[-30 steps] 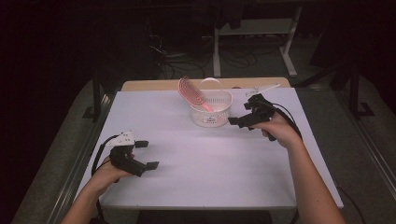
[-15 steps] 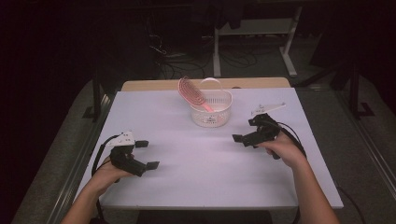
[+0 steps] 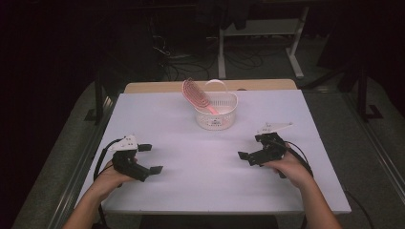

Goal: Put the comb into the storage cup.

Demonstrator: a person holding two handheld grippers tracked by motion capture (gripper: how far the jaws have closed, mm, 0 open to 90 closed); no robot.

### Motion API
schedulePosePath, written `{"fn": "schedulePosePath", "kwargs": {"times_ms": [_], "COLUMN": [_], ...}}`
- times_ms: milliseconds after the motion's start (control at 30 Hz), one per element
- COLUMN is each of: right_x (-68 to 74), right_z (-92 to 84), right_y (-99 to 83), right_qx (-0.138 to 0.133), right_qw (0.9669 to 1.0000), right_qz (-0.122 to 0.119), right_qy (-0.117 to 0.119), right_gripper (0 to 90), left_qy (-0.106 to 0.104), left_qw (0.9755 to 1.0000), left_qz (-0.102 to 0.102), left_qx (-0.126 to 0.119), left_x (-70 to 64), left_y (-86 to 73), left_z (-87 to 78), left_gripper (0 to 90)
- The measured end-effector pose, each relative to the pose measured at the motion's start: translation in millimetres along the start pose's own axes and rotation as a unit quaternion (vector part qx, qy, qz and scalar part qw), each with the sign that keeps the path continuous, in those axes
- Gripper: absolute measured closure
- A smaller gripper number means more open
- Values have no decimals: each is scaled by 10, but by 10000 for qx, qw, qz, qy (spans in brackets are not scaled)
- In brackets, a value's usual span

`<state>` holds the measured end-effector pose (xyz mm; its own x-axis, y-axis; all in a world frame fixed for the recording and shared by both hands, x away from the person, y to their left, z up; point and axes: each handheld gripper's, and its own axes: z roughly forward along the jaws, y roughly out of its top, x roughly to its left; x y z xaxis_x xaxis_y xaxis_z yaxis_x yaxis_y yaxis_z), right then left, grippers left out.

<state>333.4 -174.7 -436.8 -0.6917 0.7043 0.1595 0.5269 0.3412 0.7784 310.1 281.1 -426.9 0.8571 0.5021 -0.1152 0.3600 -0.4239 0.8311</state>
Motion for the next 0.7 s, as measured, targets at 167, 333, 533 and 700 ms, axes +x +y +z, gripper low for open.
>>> {"fn": "schedulePosePath", "kwargs": {"times_ms": [167,333,533,700], "right_x": [30,56,82,82], "right_z": [-67,-149,-222,-278], "right_y": [-110,-188,-309,-384], "right_qx": [-66,-229,-231,-233], "right_qw": [10000,9997,9997,9996], "right_qz": [-4,31,-7,-62], "right_qy": [-18,-40,-84,-125], "right_gripper": [6,6,6,6], "left_qy": [9,23,25,11], "left_qw": [10000,10000,10000,10000], "left_qz": [5,16,18,29], "left_qx": [-26,-30,-37,-26], "left_x": [-5,-15,-16,-23], "left_y": [-6,-11,-14,-16], "left_z": [-11,-8,-4,3], "left_gripper": [0,0,0,0]}}
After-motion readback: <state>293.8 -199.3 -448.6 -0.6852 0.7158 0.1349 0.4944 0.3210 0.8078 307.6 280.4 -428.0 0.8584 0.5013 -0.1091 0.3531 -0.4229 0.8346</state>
